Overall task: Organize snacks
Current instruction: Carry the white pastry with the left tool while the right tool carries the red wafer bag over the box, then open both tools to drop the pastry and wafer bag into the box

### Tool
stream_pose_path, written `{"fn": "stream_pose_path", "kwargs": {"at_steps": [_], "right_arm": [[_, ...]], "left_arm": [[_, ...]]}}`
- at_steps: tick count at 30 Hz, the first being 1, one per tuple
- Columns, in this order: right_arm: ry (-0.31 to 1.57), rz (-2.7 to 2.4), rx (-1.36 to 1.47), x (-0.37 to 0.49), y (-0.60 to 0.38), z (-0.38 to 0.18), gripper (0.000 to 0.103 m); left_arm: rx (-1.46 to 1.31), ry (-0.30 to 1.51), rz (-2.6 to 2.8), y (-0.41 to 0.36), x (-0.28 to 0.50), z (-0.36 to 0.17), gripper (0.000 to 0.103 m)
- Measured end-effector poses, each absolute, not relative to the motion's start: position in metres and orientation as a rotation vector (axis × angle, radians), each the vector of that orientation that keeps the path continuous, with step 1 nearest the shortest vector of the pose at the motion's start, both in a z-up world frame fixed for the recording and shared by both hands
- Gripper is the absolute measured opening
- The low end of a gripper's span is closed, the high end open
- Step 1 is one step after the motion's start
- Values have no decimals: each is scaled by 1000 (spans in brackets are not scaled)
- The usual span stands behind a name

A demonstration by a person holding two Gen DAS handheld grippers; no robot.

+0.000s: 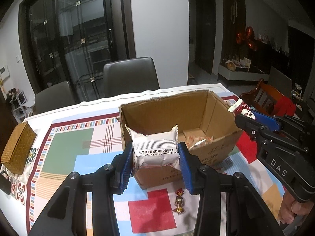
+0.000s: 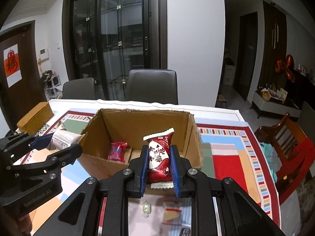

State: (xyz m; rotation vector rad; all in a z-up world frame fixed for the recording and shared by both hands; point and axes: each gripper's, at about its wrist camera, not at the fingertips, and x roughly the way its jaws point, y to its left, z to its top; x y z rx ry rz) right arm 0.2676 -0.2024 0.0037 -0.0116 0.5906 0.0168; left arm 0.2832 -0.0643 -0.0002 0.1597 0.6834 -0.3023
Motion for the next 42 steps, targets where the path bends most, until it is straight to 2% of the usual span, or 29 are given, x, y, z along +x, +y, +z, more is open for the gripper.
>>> {"fn": "stream_pose_path", "kwargs": {"at_steps": [35, 42], "right_arm": [[611, 10, -25, 324, -208, 2, 22], [613, 23, -29, 333, -208, 3, 23]], "left_arm": [[138, 720, -296, -72, 343, -14, 44], [124, 725, -292, -69, 346, -16, 48]]}}
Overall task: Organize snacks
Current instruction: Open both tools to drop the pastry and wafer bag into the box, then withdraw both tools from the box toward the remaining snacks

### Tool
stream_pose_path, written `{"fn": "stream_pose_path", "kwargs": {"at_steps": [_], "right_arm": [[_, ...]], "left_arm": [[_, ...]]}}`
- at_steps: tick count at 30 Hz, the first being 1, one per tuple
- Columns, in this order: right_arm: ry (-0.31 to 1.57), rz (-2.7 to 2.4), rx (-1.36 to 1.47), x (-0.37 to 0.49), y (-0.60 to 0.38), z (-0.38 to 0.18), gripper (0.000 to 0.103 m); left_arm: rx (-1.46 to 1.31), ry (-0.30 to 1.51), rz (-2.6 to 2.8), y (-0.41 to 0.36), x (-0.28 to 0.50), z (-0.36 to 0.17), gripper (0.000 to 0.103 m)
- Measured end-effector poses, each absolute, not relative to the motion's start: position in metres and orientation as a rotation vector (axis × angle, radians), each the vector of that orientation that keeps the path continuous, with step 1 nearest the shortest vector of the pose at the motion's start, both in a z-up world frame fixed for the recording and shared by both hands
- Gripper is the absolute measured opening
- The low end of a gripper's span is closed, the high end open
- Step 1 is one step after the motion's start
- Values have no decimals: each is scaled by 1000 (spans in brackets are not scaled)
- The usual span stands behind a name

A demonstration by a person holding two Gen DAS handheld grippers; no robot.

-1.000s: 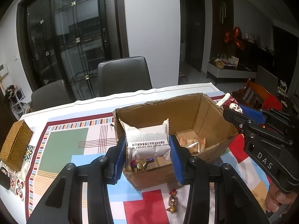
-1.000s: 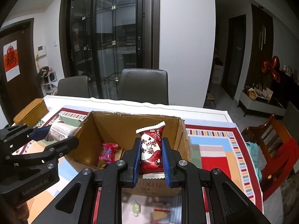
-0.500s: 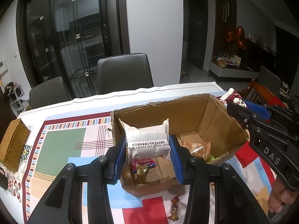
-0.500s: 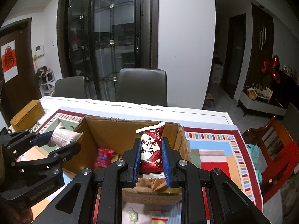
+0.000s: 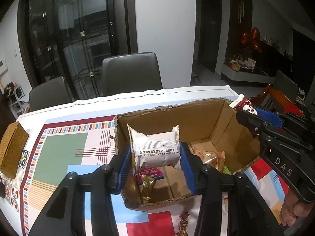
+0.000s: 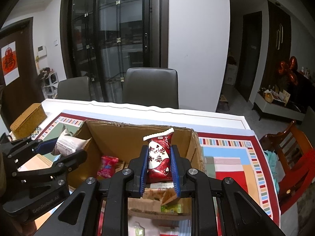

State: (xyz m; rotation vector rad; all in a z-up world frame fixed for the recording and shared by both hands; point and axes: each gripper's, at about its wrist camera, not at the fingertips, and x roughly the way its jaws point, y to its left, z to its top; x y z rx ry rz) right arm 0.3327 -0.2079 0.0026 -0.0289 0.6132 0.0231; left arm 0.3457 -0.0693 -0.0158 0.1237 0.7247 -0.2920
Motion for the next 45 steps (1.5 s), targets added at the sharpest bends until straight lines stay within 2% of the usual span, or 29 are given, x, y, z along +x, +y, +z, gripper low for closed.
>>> {"fn": "stream_pose_path", "kwargs": {"at_steps": [2, 4, 6, 10, 16, 45], "right_arm": [[608, 18, -37, 334, -208, 4, 25], [601, 11, -42, 334, -207, 5, 40], [588, -3, -41, 332, -209, 7, 50], [573, -20, -35, 328, -212, 11, 61], [561, -31, -31, 320, -214, 16, 61], [512, -67, -28, 262, -234, 32, 61]], "left_arm": [[117, 724, -296, -68, 346, -15, 50], [114, 722, -293, -67, 345, -14, 55], [109, 716, -289, -66, 344, -13, 60], [115, 706, -285, -65, 340, -10, 67], [122, 691, -278, -65, 334, -7, 74], [161, 637, -288, -84, 278, 10, 74]]}}
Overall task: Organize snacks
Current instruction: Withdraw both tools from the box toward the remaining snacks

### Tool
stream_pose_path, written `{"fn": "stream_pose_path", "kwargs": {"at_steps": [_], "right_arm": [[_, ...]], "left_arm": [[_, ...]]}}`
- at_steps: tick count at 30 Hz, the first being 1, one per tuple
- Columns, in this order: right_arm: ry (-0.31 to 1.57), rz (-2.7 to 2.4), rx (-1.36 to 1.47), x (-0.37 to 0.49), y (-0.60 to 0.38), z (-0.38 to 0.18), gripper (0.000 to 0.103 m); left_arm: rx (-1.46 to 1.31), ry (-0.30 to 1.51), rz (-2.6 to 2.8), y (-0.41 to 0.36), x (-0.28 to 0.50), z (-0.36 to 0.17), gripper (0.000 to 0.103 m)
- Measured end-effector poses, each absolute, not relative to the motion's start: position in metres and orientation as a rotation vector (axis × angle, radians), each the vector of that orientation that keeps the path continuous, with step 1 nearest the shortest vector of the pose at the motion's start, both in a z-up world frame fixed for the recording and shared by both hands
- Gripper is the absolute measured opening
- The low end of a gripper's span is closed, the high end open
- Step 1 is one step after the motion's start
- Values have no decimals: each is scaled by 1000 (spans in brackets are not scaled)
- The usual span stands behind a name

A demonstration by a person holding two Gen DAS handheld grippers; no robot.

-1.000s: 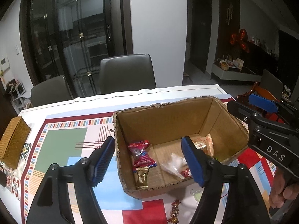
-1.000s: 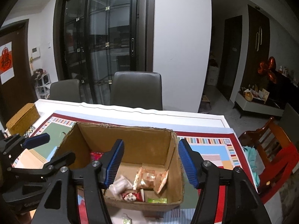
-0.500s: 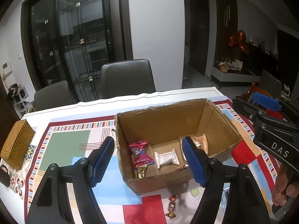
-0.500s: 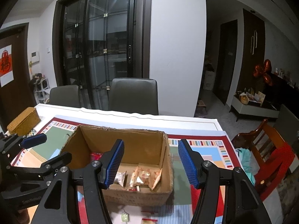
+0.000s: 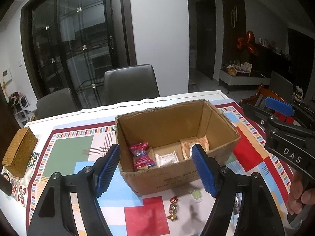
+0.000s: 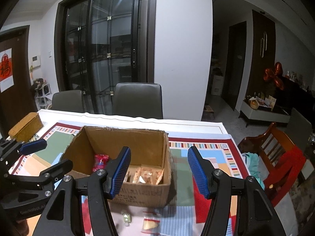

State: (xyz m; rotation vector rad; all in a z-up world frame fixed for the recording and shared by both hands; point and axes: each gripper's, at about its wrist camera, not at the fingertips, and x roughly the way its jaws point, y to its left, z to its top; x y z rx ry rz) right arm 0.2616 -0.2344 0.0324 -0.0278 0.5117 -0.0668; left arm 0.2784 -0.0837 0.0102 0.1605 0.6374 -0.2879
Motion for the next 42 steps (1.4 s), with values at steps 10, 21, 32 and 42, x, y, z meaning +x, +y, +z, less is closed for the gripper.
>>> {"fn": "stream_pose_path", "kwargs": {"at_steps": [10, 21, 32, 42], "right_arm": [[537, -72, -11, 250, -240, 20, 61], [569, -80, -5, 240, -242, 3, 61], [615, -107, 16, 225, -247, -20, 61], [696, -153, 64, 211, -256, -53, 61]], "left_arm": [[170, 641, -292, -87, 263, 6, 74], [174, 660, -306, -90, 253, -5, 74], [189, 690, -346, -99, 247, -24, 74], [215, 725, -371, -107, 245, -49, 74]]}}
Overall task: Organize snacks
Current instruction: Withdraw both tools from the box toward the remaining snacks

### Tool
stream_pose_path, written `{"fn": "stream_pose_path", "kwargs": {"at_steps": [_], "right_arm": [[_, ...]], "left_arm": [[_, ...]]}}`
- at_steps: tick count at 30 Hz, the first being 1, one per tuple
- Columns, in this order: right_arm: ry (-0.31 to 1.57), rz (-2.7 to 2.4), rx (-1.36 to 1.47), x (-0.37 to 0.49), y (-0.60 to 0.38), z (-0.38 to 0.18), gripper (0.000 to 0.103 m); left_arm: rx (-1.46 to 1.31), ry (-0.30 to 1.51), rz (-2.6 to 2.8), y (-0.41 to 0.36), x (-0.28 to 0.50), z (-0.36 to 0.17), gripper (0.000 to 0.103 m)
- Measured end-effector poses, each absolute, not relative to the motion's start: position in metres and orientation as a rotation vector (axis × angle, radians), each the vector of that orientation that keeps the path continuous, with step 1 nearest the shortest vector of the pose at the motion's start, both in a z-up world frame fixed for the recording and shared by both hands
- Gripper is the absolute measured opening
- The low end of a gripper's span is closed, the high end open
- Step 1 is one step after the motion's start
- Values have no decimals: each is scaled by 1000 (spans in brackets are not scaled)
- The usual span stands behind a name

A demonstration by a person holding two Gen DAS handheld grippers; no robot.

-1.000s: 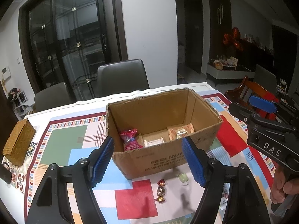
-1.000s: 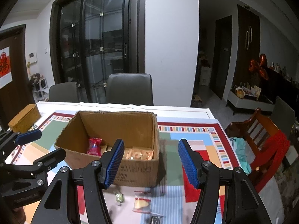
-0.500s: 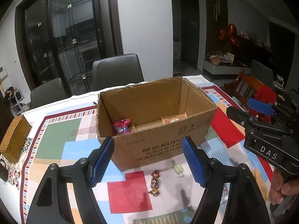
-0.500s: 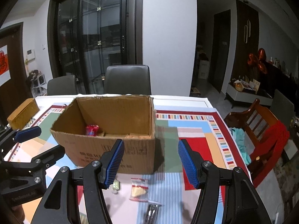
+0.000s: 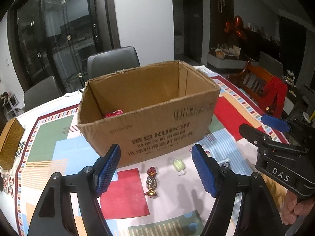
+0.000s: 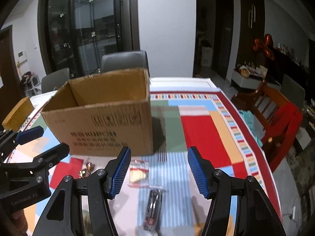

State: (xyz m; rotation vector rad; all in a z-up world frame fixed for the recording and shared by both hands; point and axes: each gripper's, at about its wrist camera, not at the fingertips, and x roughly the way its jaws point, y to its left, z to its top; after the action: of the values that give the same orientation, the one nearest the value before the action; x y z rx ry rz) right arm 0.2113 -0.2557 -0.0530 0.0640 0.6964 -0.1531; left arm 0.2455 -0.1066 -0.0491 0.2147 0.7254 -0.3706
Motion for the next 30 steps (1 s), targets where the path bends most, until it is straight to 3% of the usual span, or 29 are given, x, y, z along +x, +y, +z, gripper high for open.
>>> {"fn": "stream_pose_path", "kwargs": {"at_steps": [18, 30], "right_arm": [[802, -229, 119, 192, -259, -110, 61], [875, -229, 165, 190, -248, -143, 61]], "left_arm": [[208, 800, -388, -124, 253, -105, 72], [197, 874, -375, -138, 267, -141, 62]]}}
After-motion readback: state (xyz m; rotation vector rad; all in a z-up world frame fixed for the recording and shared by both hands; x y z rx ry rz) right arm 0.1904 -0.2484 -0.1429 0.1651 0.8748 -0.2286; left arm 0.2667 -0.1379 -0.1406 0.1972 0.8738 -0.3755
